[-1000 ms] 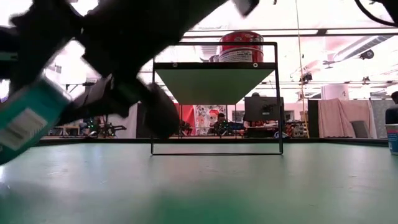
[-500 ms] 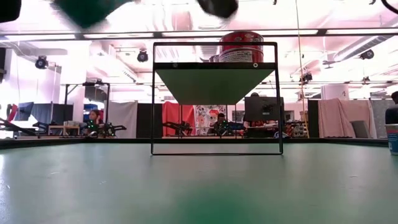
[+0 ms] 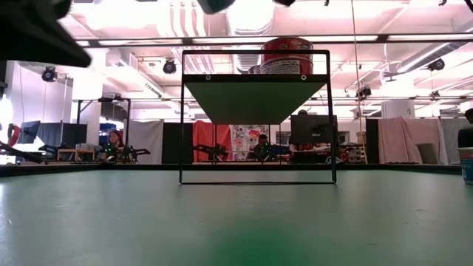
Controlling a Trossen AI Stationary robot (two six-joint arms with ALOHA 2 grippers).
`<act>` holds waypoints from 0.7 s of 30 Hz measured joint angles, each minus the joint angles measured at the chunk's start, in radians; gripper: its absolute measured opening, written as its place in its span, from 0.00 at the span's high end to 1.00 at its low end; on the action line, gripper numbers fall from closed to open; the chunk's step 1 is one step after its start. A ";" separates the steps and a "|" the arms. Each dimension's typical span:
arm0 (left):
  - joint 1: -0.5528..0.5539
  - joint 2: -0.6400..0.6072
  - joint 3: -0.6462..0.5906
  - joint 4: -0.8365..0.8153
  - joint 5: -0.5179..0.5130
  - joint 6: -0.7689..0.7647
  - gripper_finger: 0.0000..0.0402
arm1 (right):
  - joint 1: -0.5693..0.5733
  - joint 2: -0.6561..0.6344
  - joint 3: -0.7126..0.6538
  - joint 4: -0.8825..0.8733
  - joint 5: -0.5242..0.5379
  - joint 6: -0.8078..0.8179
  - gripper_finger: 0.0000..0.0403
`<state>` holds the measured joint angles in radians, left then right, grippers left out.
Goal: Stack canned seafood by type on shelf
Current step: Stack the light blue tuna can on top of the light blue can on the shelf
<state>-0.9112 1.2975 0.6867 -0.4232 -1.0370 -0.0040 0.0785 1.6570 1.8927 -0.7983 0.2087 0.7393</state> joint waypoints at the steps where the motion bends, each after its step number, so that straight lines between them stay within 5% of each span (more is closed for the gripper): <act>1: 0.022 -0.021 -0.006 -0.003 0.003 0.012 1.00 | -0.045 -0.009 0.000 -0.001 -0.054 -0.030 0.67; 10: 0.219 -0.307 -0.171 0.283 0.282 0.344 1.00 | -0.376 0.019 -0.002 -0.017 -0.552 -0.348 0.67; 21: 0.425 -0.524 -0.224 0.483 0.393 0.538 1.00 | -0.444 0.100 -0.002 -0.066 -0.699 -0.379 0.67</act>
<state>-0.4861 0.7732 0.4625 0.0599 -0.6440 0.5343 -0.3660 1.7565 1.8908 -0.8646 -0.4905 0.3599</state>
